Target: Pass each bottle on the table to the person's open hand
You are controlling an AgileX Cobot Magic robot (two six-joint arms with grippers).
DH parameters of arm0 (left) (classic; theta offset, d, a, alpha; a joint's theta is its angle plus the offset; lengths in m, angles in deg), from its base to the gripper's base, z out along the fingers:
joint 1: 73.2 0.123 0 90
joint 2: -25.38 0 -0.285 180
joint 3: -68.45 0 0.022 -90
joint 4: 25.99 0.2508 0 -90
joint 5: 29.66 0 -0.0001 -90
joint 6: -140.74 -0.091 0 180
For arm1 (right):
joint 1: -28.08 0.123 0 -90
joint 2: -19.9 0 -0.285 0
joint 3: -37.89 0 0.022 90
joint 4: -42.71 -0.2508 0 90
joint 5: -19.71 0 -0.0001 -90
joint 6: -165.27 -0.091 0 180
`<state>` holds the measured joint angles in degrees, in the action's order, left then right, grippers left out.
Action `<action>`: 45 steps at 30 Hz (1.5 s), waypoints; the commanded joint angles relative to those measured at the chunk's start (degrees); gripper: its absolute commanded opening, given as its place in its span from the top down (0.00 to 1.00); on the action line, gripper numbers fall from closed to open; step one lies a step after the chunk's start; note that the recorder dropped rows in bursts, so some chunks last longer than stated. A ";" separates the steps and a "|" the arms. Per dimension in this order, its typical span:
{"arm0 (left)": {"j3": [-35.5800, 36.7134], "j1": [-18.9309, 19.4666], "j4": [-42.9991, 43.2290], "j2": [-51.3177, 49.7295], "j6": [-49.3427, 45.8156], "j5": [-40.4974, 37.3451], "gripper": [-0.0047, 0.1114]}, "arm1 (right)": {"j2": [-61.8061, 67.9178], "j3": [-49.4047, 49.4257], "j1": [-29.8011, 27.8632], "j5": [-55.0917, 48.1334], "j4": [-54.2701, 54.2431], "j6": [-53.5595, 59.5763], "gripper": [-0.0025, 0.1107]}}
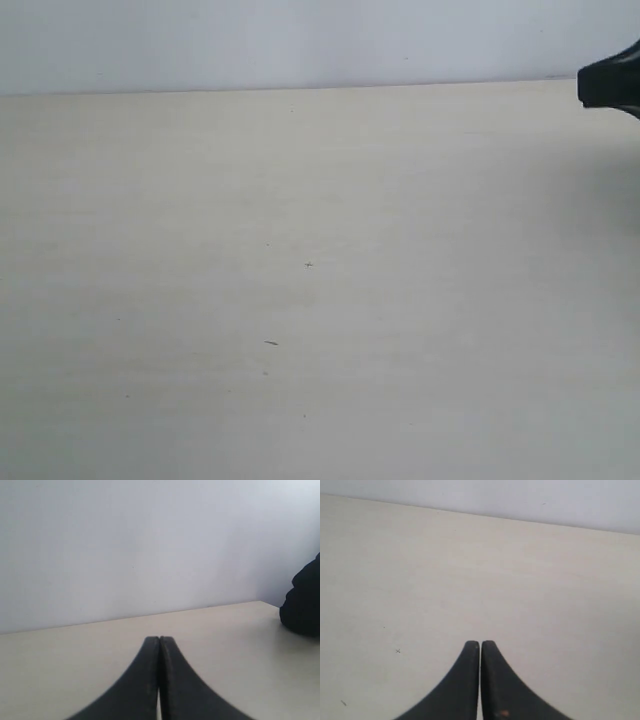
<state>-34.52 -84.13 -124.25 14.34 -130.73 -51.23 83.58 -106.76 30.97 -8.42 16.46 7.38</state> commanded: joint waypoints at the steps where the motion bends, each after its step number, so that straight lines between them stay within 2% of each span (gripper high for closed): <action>1: 0.19 0.16 -0.03 0.20 0.11 -0.16 0.96 | -5.42 6.09 -0.23 4.37 -3.72 0.97 0.97; 8: 0.19 0.16 -0.03 0.20 0.11 -0.16 0.96 | -10.18 12.66 -0.23 9.00 -15.19 10.96 0.97; 37: 0.19 0.16 -0.03 0.20 0.11 -0.16 0.96 | -11.13 12.92 -0.23 8.43 -17.71 9.72 0.97; 39: 0.19 0.16 -0.03 0.20 0.11 -0.16 0.96 | -15.51 13.37 -0.35 9.11 -17.48 8.01 0.97; 43: 0.19 0.16 -0.03 0.20 0.11 -0.34 0.96 | -30.12 22.22 -1.15 15.55 -17.02 10.29 0.97; 45: 0.19 0.16 -0.03 0.20 0.11 -0.46 0.96 | -39.56 28.48 -3.83 20.29 -16.65 11.85 0.97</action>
<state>-34.52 -84.13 -124.25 14.34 -130.73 -51.53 51.80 -83.35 29.42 7.48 -0.90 17.45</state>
